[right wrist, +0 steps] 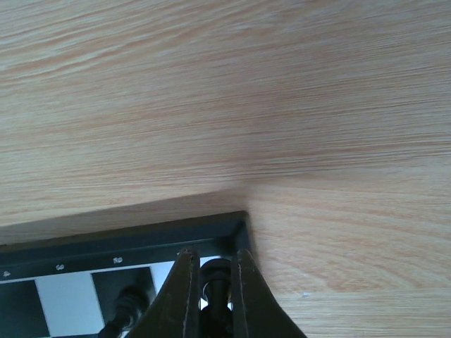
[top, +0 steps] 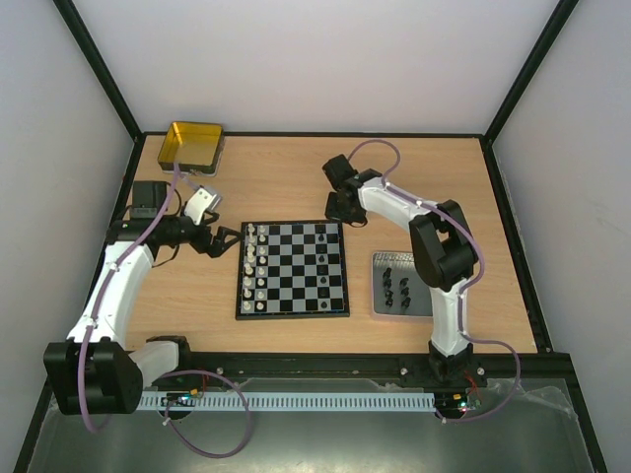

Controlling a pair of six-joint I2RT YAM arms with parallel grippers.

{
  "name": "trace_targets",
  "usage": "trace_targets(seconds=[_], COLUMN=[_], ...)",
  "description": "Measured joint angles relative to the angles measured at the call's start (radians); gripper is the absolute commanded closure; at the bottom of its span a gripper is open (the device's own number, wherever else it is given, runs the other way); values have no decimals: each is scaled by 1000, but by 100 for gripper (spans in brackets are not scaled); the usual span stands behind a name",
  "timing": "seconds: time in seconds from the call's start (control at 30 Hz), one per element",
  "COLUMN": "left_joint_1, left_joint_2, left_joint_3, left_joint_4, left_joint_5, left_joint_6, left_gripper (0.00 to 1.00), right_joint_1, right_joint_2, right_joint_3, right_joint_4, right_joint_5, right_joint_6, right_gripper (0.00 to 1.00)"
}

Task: Set up the chess pieces on the board
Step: Place the chess piece on the chessboard.

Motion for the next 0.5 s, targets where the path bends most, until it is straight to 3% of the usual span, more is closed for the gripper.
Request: trace_targets(seconds=[0.5], left_joint_1=[-15], left_joint_2=[5], left_joint_3=[0], left_joint_4=[5], left_joint_5=[-26], left_joint_6=[-10], left_gripper=[1], right_joint_1=[49], right_joint_2=[29], right_joint_3=[45], right_joint_4=[-22], right_joint_5=[0], right_joint_6=[-4], right_gripper=[98])
